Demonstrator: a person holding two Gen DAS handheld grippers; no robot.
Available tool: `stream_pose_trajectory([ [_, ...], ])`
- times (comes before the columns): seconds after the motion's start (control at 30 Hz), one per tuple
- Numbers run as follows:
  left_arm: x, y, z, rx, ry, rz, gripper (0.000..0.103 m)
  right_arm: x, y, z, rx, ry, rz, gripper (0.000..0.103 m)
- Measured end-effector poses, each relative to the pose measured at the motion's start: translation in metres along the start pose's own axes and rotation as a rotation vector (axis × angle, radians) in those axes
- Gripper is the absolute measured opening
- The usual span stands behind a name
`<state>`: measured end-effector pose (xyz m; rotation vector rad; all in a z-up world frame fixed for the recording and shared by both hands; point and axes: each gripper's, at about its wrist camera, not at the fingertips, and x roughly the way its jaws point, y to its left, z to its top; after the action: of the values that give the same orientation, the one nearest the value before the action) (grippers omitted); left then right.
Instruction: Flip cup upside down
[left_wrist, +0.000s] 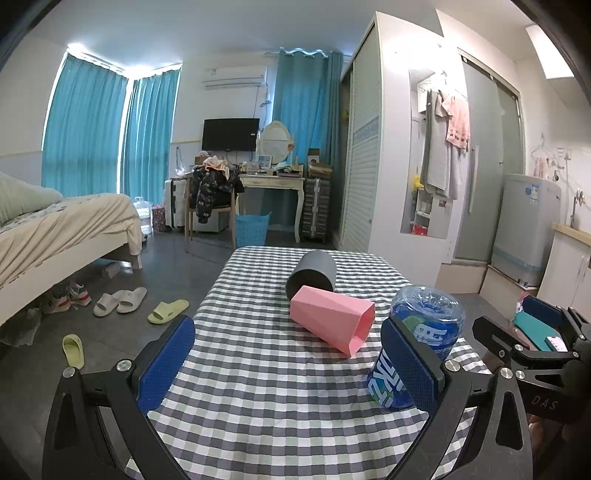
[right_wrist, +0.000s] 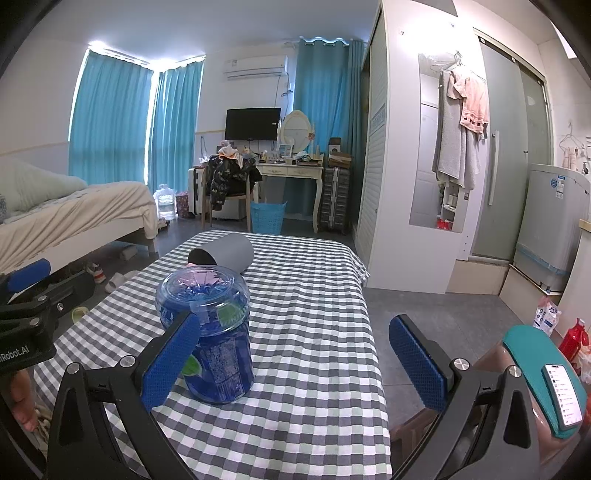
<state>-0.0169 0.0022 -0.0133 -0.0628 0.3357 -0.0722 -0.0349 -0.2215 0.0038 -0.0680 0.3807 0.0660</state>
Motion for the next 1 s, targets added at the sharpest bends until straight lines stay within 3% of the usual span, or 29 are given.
stream_pose_trajectory([
  [1.0,-0.0008,0.0031,-0.0002,0.001,-0.002,0.003,0.103,0.0005,0.0004,-0.0003,-0.004,0.003,0.001,0.103],
])
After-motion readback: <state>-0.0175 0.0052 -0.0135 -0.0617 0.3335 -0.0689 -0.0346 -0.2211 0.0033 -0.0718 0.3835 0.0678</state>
